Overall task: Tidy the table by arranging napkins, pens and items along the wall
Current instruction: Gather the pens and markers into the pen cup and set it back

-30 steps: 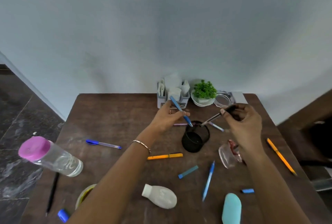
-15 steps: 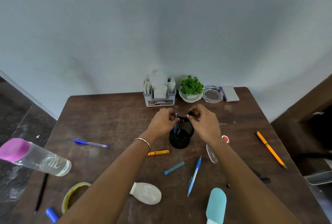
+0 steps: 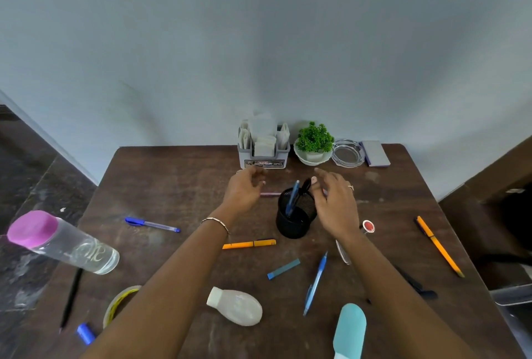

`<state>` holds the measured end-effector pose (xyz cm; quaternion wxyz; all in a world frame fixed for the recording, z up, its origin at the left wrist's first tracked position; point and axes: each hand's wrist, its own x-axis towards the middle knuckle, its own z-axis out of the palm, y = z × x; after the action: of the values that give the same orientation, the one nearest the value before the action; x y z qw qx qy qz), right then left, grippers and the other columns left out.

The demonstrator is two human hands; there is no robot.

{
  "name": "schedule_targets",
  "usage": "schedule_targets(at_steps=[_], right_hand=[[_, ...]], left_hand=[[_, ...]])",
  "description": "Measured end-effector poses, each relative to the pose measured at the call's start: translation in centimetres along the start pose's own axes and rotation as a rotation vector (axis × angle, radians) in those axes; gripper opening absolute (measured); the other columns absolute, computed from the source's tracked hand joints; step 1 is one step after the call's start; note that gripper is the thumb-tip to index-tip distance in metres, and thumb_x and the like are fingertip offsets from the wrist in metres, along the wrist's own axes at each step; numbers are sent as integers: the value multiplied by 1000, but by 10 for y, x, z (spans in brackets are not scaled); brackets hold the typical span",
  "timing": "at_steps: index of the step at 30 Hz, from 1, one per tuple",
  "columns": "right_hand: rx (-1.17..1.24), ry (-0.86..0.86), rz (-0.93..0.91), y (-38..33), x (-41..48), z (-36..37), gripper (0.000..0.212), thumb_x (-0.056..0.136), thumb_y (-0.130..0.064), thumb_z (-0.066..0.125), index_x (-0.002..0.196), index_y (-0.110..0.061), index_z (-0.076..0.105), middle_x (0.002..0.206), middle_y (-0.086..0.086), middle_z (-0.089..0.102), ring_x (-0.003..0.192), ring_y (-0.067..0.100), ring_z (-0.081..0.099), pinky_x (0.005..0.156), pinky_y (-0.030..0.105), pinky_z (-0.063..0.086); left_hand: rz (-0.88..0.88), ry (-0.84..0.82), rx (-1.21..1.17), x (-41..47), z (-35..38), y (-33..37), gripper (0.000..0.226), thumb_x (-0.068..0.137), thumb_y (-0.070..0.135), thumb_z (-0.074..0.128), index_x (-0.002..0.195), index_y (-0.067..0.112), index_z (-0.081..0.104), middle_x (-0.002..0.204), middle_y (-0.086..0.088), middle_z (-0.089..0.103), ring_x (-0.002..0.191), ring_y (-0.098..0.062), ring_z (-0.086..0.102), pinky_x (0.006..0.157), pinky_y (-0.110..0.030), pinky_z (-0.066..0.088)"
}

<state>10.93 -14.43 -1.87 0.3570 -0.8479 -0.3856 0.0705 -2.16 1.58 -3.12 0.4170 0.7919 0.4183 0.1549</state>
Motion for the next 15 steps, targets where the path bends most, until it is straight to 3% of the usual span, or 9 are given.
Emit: schedule_targets(at_steps=[3,7,11,15], right_hand=[[117,91,63,-9,-22,0,41,99,-33,46,136,-16,46,135,3,50,121,12,46,99,30,40],[200,86,128,-17,-63,10,46,98,-35,48,140,-20,36,138,-4,43,128,9,41,107,34,37],[202,58,166,-21,-97,18,45,97,-30,52,138,-28,34,133,-17,39,124,-6,35,102,15,30],[151,12,222,-15,-112,25,47,97,-30,52,139,-31,33,134,-19,38,121,-5,37,96,19,32]], left_hand=[[-54,-24,101,7,-1,-22,29,88,10,63,115,16,64,115,0,65,92,-11,61,87,-23,48],[-22,-143,337,16,9,-42,37,86,21,65,123,20,62,130,-12,52,122,-26,49,103,-35,43],[93,-162,452,25,22,-44,37,87,27,64,124,21,60,132,-8,45,124,-28,40,103,-41,41],[163,-155,551,31,36,-36,31,86,33,65,115,25,63,131,-5,46,124,-27,39,99,-46,37]])
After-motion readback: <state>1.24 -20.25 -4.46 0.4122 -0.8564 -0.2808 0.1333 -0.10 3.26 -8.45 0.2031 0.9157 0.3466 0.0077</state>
